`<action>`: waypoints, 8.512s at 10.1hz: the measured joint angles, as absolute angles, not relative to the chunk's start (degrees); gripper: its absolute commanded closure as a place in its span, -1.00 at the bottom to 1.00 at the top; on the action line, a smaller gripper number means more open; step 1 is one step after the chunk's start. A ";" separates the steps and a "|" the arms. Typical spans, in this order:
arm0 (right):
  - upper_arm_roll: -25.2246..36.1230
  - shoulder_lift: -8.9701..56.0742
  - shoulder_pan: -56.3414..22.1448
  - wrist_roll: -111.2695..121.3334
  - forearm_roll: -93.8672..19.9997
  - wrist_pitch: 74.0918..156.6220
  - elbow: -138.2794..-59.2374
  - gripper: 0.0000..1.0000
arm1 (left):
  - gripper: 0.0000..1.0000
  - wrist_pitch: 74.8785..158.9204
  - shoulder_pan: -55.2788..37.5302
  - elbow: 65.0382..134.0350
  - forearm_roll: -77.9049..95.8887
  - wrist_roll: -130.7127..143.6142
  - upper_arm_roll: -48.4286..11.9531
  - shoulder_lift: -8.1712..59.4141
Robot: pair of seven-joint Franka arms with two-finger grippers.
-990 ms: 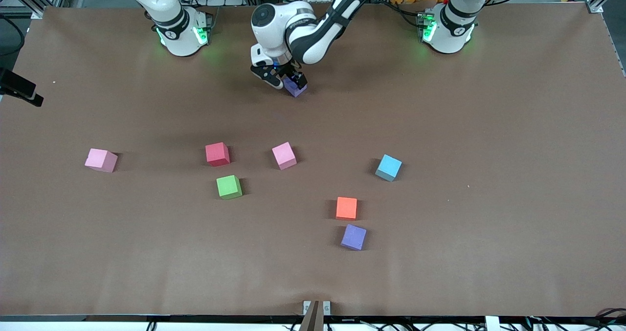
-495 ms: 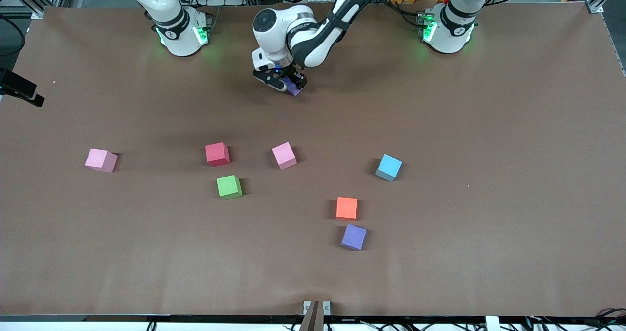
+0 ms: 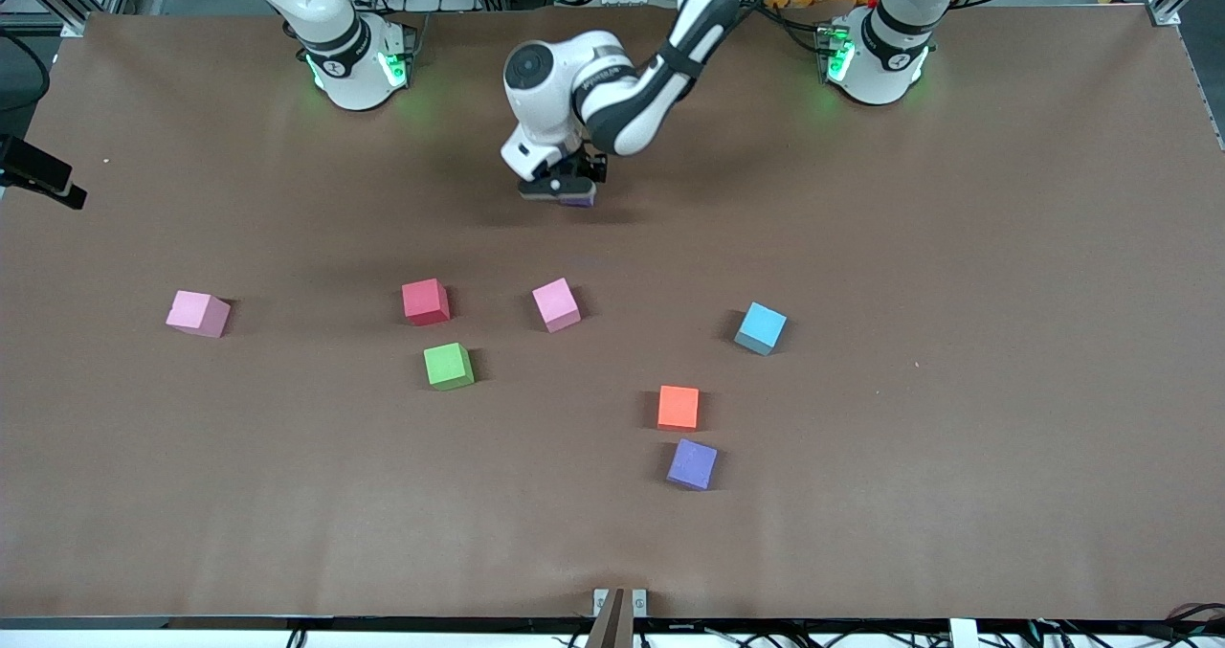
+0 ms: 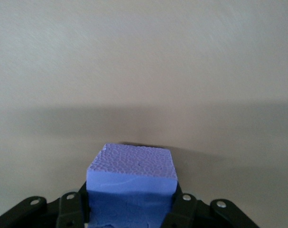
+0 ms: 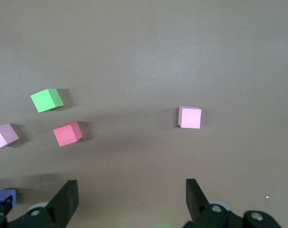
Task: Arrange blocks into number 1
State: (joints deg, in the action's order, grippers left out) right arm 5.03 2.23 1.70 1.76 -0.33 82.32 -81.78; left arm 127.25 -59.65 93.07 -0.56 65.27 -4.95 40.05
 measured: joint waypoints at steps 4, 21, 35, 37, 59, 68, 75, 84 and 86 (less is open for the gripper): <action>5.05 2.19 1.72 1.76 -0.39 82.28 -81.75 -1.00 | 1.00 127.54 -58.10 93.09 3.45 62.84 -5.45 40.04; 4.30 2.19 -0.60 1.75 -0.82 82.57 -81.60 -1.00 | -1.00 124.59 -53.25 92.93 3.69 58.36 10.17 34.61; 4.29 2.19 -1.59 1.74 -0.82 82.61 -81.58 -1.00 | -1.00 128.91 -37.31 101.19 7.87 70.91 10.86 33.88; 4.28 2.24 -1.75 1.74 -0.84 82.61 -81.62 -1.00 | -1.00 136.33 -37.42 107.52 7.87 78.10 10.86 31.13; 4.58 2.93 -2.22 1.73 -0.84 83.53 -81.84 -1.00 | 1.00 132.34 -60.70 91.09 3.10 46.01 3.23 39.27; 4.50 4.44 -2.23 1.74 -0.85 84.70 -82.06 -1.00 | 1.00 127.29 -60.66 92.48 3.10 45.02 -2.43 40.75; 4.38 7.21 -3.39 1.73 -1.22 86.45 -82.62 -1.00 | -0.85 127.29 -60.20 92.97 6.77 52.29 -2.67 40.74; 4.34 15.81 -9.08 1.69 -2.87 94.27 -83.35 -1.00 | -1.00 127.36 -59.11 91.10 6.33 56.32 10.05 38.14; 4.30 18.40 -12.51 1.57 -3.18 97.48 -83.64 -1.00 | -1.00 127.38 -55.89 90.55 5.89 48.13 14.01 38.70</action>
